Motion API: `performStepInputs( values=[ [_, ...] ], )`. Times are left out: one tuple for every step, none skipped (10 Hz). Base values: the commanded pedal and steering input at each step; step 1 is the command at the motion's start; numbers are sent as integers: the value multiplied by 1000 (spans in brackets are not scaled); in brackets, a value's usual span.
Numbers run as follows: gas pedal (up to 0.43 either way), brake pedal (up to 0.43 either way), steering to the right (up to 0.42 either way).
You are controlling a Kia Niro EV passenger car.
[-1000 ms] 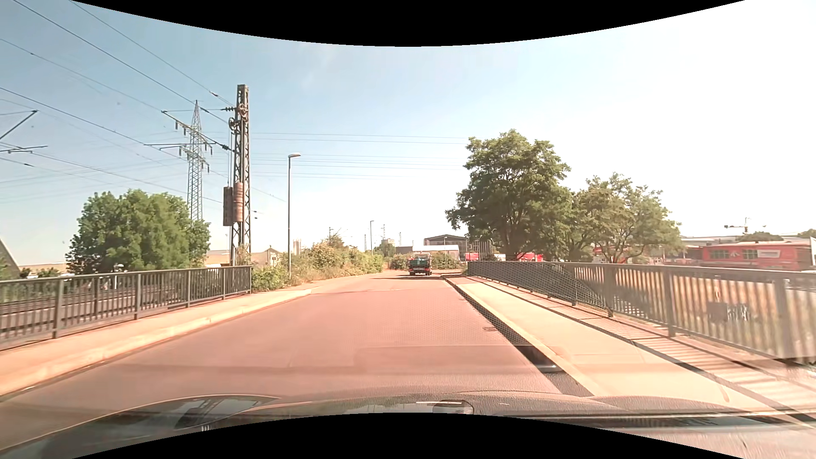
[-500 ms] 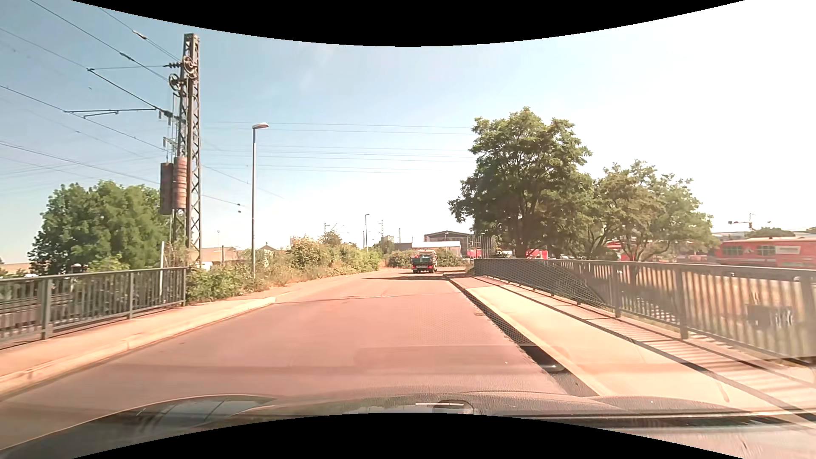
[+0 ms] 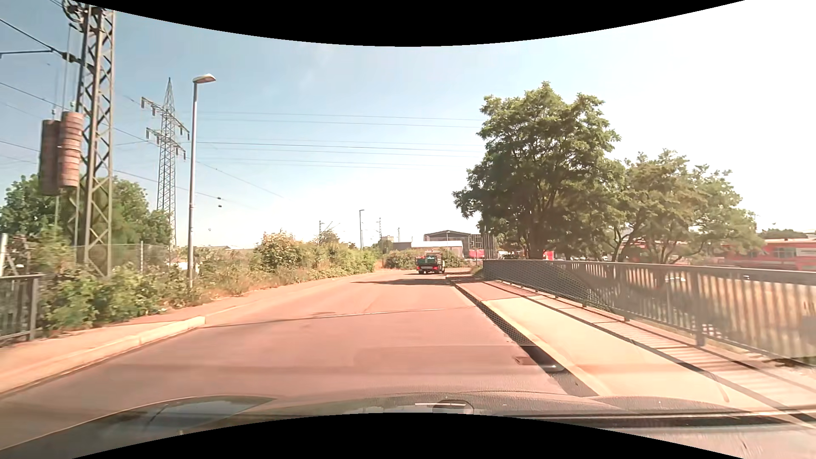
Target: Follow the waypoints while adhering to traffic rules and regulations
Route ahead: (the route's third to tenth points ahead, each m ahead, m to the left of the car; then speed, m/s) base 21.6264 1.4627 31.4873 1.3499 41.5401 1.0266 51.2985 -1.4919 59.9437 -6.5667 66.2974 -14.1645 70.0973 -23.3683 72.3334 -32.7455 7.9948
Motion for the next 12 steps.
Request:
performStepInputs(
  values=[
    [87,0,0],
    [87,0,0],
    [87,0,0],
    [87,0,-1],
    [79,0,0],
    [47,0,0],
    [28,0,-2],
    [28,0,-4],
    [28,0,-5],
    [28,0,-4],
    [28,0,-4],
    [28,0,-4]
  ],
)
